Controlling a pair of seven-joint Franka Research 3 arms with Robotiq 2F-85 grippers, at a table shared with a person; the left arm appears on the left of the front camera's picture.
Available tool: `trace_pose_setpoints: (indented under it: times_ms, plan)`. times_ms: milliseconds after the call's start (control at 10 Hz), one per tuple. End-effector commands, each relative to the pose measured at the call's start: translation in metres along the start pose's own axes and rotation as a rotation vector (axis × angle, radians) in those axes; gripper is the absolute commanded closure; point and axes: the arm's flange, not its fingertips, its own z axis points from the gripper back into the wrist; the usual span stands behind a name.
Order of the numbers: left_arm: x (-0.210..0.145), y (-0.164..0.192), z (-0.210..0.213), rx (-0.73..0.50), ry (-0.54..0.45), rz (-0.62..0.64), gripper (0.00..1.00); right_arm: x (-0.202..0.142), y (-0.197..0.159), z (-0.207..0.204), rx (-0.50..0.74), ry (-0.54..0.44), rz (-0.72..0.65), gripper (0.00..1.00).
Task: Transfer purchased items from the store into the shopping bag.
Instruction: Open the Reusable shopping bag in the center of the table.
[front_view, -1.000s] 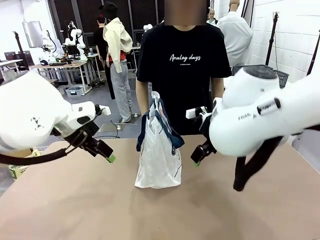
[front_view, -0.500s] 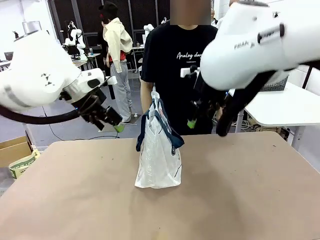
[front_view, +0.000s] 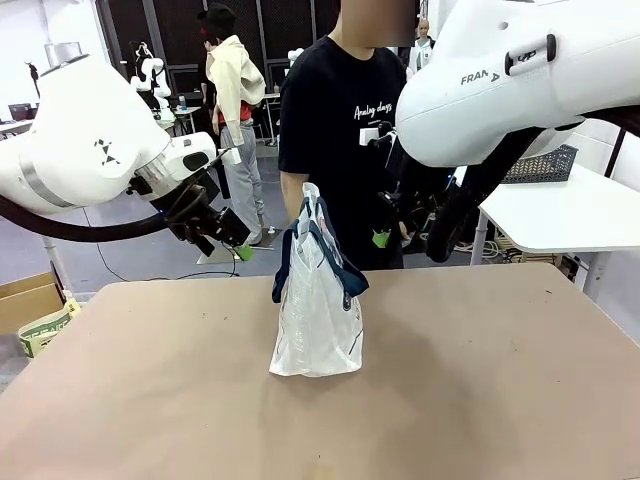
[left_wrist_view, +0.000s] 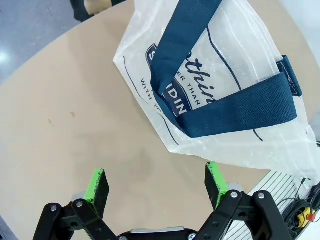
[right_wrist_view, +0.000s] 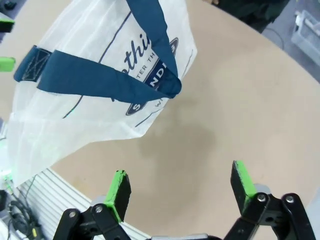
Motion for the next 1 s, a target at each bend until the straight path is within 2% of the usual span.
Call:
trace_pose_setpoints:
  times_ms: [0, 200, 300, 600, 700, 800, 900]
  plan:
    - [0.015, -0.003, 0.004, -0.016, 0.041, 0.109, 0.0, 0.016, -0.003, -0.001, 0.096, -0.062, -0.153, 0.0]
    - [0.052, -0.005, 0.022, -0.033, 0.035, 0.237, 0.0, 0.075, -0.008, -0.005, 0.078, -0.084, -0.351, 0.0]
    - [0.07, -0.005, 0.024, -0.034, 0.028, 0.246, 0.0, 0.111, -0.013, -0.008, 0.096, -0.082, -0.431, 0.0]
    - [0.101, -0.006, 0.013, -0.045, 0.081, 0.317, 0.0, 0.173, -0.014, -0.033, 0.075, -0.019, -0.488, 0.0]
    - [0.109, -0.009, 0.01, -0.068, 0.089, 0.325, 0.0, 0.186, -0.014, -0.041, 0.085, -0.004, -0.505, 0.0]
    - [0.111, -0.011, 0.01, -0.105, 0.051, 0.275, 0.0, 0.186, -0.017, -0.042, 0.061, -0.012, -0.416, 0.0]
    - [0.097, -0.005, 0.012, -0.062, 0.063, 0.302, 0.0, 0.161, -0.02, -0.04, 0.088, -0.045, -0.487, 0.0]
